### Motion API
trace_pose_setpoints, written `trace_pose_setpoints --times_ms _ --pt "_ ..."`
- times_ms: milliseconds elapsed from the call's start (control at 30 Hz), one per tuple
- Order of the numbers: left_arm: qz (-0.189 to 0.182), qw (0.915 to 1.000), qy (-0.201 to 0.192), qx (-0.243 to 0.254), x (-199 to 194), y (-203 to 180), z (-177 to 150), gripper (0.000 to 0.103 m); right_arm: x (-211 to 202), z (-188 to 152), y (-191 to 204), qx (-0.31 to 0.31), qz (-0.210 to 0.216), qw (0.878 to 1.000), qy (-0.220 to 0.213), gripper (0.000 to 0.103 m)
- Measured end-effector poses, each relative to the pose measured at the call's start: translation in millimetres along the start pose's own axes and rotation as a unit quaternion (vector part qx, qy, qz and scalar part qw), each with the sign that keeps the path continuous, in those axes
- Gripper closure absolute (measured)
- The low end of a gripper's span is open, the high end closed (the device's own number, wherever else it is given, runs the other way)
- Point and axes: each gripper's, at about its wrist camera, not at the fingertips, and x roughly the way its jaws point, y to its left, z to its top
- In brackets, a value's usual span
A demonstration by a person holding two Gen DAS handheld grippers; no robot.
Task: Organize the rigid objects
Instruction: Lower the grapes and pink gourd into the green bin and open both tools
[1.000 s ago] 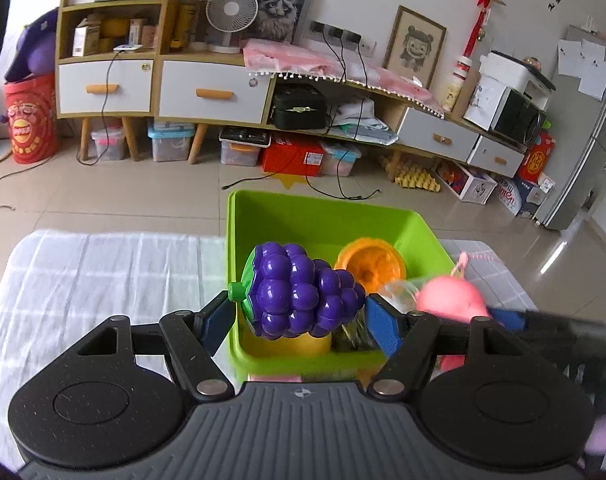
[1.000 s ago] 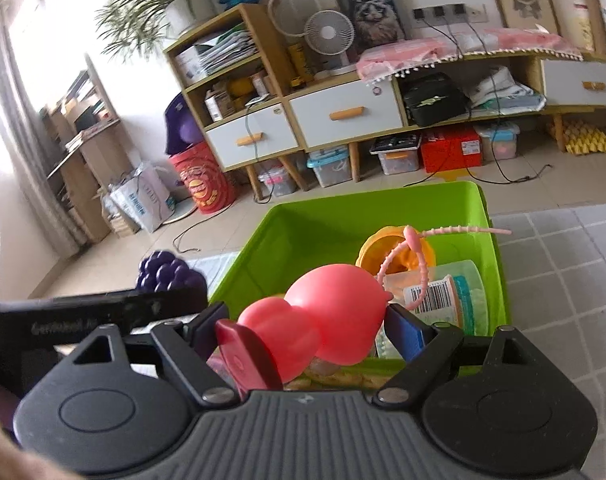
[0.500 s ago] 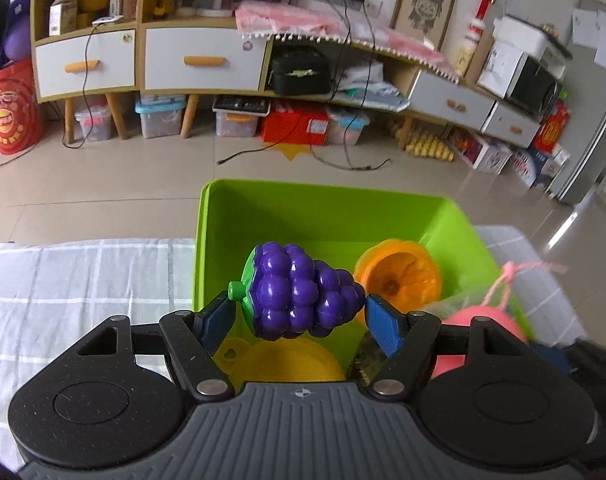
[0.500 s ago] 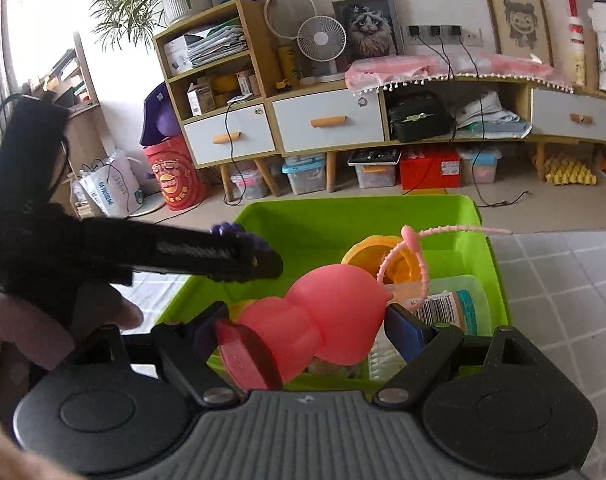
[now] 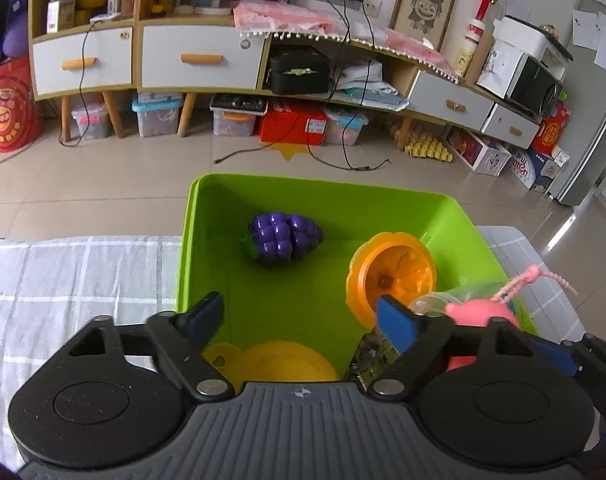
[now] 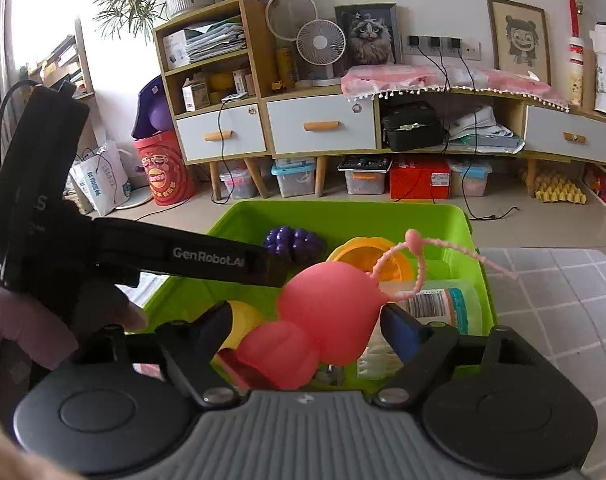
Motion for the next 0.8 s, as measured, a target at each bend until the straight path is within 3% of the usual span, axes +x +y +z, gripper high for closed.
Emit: trace_pose_setpoints --times_ms 267,567,800 --pt "0.001 0.9998 -0.004 -0.019 -18.1 -5.2 -3.5 0.009 -15.8 2.3 8.0 -0.004 0.013 1.0 -0.002 0.028" --pt "0.0 0.999 -0.017 -0.041 -55.4 -6.9 -17.2 0.005 -49.9 -1.0 20.6 -0.028 0.007 1.0 0.002 0.027" --pt "0.008 0.999 -0.025 -0.036 -83.0 -10.6 -27.0 0.003 -73.4 -5.5 18.1 -0.007 0.002 1.0 0.008 0.026"
